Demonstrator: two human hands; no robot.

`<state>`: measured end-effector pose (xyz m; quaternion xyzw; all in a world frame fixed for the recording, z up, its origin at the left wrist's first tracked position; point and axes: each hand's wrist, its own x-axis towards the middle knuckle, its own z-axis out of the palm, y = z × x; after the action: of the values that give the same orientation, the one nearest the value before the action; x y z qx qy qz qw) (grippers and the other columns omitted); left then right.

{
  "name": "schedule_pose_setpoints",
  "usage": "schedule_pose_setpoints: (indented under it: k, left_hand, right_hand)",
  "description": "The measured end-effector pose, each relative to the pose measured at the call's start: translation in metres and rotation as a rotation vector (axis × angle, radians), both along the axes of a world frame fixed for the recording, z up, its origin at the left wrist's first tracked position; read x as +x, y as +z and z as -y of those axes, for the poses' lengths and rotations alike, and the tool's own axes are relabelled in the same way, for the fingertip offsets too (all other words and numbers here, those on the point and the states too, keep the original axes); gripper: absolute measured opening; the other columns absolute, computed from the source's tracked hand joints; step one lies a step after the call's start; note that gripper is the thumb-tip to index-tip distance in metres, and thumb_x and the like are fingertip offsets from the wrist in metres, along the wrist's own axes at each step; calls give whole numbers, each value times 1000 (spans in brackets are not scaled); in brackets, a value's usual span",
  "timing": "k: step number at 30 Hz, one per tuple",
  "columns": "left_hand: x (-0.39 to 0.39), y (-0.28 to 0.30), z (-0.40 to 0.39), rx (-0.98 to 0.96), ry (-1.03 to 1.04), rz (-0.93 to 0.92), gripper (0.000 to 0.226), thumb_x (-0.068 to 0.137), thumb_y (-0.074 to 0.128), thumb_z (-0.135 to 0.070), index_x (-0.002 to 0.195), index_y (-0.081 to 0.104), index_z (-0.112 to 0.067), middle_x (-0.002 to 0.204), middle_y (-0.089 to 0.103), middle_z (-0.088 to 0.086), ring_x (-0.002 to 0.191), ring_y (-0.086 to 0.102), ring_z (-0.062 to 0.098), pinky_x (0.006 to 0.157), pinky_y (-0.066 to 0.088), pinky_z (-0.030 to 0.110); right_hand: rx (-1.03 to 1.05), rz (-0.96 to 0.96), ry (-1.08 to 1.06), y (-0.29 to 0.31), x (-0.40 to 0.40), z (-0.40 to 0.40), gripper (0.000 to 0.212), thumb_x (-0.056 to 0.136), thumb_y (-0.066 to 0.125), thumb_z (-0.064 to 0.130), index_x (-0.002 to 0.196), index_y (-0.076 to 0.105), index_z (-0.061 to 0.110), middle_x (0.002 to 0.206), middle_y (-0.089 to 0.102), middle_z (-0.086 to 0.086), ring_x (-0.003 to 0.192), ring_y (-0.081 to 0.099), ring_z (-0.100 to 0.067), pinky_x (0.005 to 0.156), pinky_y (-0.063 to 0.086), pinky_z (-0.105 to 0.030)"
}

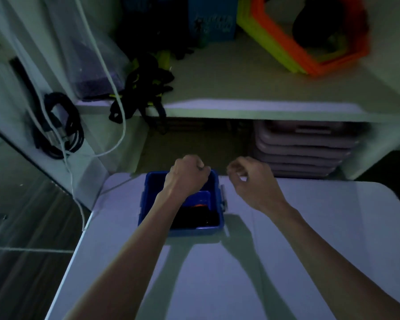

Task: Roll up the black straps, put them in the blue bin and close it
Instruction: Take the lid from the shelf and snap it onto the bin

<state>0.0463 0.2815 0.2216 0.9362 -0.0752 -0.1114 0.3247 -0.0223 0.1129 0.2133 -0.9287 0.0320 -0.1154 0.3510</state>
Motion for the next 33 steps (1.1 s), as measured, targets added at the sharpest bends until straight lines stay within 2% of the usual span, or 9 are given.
schedule_pose_setpoints:
  k: [5, 10, 13, 17, 19, 22, 28, 31, 33]
  left_hand:
    - [-17, 96, 72, -112, -122, 303, 21, 91, 59, -40, 99, 69, -24, 92, 70, -7, 79, 64, 8, 71, 54, 31]
    - [-30, 210, 161, -187, -216, 664, 31, 84, 53, -49, 95, 69, -26, 91, 69, -8, 82, 66, 15, 73, 59, 38]
    - [-36, 282, 218, -265, -252, 928, 24, 88, 55, -42, 93, 67, -22, 90, 66, -6, 80, 62, 13, 70, 57, 39]
    - [-39, 362, 288, -240, -267, 1209, 29, 91, 59, -33, 113, 61, -14, 111, 55, 1, 104, 50, 13, 84, 41, 23]
    - [-37, 391, 315, -209, -241, 1290, 37, 90, 61, -33, 121, 55, -14, 118, 49, 3, 110, 42, 12, 88, 36, 22]
    - [-18, 423, 346, -82, -175, 1325, 45, 90, 58, -36, 127, 50, -13, 124, 46, 8, 116, 44, 21, 97, 43, 31]
    - [27, 451, 369, 225, 16, 1109, 49, 92, 50, -39, 130, 44, -7, 131, 45, 17, 120, 44, 32, 102, 41, 44]
    - [45, 454, 373, 318, 40, 1017, 55, 95, 48, -40, 138, 40, -7, 138, 45, 18, 130, 42, 34, 113, 33, 48]
    - [54, 453, 373, 358, 32, 1020, 56, 96, 47, -40, 142, 38, -9, 140, 46, 17, 135, 40, 33, 119, 25, 50]
  right_hand:
    - [14, 274, -35, 95, -33, 70, 7, 90, 64, 22, 92, 68, 16, 85, 71, 2, 77, 66, -11, 70, 55, -35]
    - [26, 515, -83, 199, -64, 159, 6, 90, 67, 14, 96, 69, 13, 92, 69, 0, 80, 63, -8, 63, 50, -17]
    - [-43, 648, -76, 265, -79, 217, 12, 90, 66, 18, 102, 67, 16, 100, 67, 3, 89, 63, -8, 71, 51, -19]
    - [-220, 783, -73, 346, -79, 292, 21, 90, 65, 24, 110, 63, 17, 108, 62, 1, 99, 57, -12, 79, 50, -23]
    - [-295, 830, -106, 381, -72, 325, 27, 90, 65, 25, 116, 60, 17, 114, 58, 0, 106, 52, -12, 88, 45, -24]
    - [-396, 850, -168, 427, -54, 361, 40, 89, 64, 25, 126, 53, 14, 122, 51, -3, 116, 43, -15, 99, 39, -30]
    - [-796, 665, -258, 473, -12, 410, 57, 90, 55, 26, 142, 38, 12, 144, 41, -8, 131, 39, -26, 107, 35, -44]
    - [-881, 632, -299, 478, 9, 430, 48, 92, 52, 22, 138, 44, 12, 140, 49, -8, 126, 44, -27, 106, 36, -45]
    - [-901, 629, -330, 479, 19, 440, 35, 92, 51, 23, 126, 53, 15, 124, 60, -8, 113, 53, -28, 99, 39, -45]
